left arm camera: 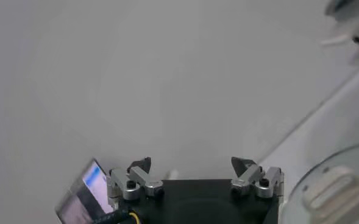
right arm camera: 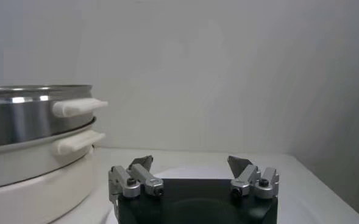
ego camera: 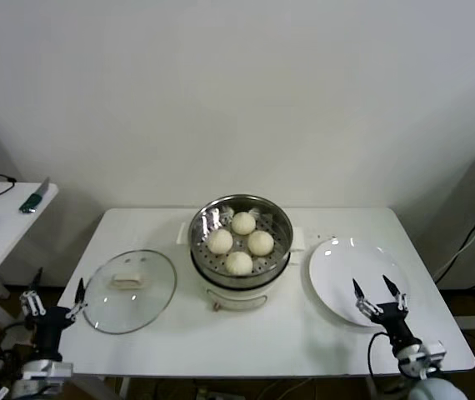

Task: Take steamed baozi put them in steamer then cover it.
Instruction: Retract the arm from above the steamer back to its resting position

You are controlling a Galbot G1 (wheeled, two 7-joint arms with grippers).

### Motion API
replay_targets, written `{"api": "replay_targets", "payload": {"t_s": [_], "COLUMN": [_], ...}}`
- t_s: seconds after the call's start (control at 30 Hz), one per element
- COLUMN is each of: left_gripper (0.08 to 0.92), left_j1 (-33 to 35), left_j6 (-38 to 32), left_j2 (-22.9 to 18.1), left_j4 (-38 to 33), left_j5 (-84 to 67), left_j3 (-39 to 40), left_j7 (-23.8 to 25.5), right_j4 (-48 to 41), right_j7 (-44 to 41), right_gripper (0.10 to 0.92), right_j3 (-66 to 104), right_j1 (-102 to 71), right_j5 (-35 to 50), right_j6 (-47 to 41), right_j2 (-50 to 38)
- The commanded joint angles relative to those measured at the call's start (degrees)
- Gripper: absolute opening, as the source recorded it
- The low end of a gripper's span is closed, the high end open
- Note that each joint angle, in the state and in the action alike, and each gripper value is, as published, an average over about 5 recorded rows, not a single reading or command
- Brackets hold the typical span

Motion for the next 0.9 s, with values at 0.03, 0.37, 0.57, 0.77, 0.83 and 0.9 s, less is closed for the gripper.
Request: {"api": "replay_targets", "payload": {"t_s": [0.03, 0.37, 0.57, 0.77, 0.83, 0.9], "left_gripper": [0.823, 0.823, 0.823, 0.823, 0.823, 0.823], "left_j1": [-0.94, -4.98, -8.68, -11.75, -12.67, -13.58], "left_j6": [-8.89, -10.01, -8.64, -6.16, -4.73, -3.38], "left_j2": [0.57, -1.02, -0.71, 0.43, 0.85, 1.27], "left_j4": [10.91, 19.12, 22.26, 23.46, 23.6, 24.04], "left_j5": [34.82, 43.09, 43.6, 41.3, 40.31, 39.06], "left_j3": [1.94, 4.54, 5.87, 8.04, 8.98, 9.87], "left_j7": [-14.18, -16.18, -14.78, -11.93, -10.82, -9.7], "right_j4": [-0.2, 0.96, 1.83, 2.73, 2.87, 3.0], "right_j7": [0.23, 0.32, 0.32, 0.32, 0.3, 0.27], "right_gripper": [0.823, 0.823, 0.823, 0.823, 0.823, 0.823], "right_j3": [2.62, 2.55, 2.72, 2.96, 3.1, 3.22], "right_j1": [-5.7, -6.42, -7.34, -8.29, -8.47, -8.6], "right_j5": [-2.03, -2.81, -2.79, -2.79, -2.79, -2.81], "right_j6": [5.69, 6.0, 6.08, 6.35, 6.4, 6.43], "right_j2": [5.97, 7.27, 7.25, 7.23, 7.16, 7.1]}}
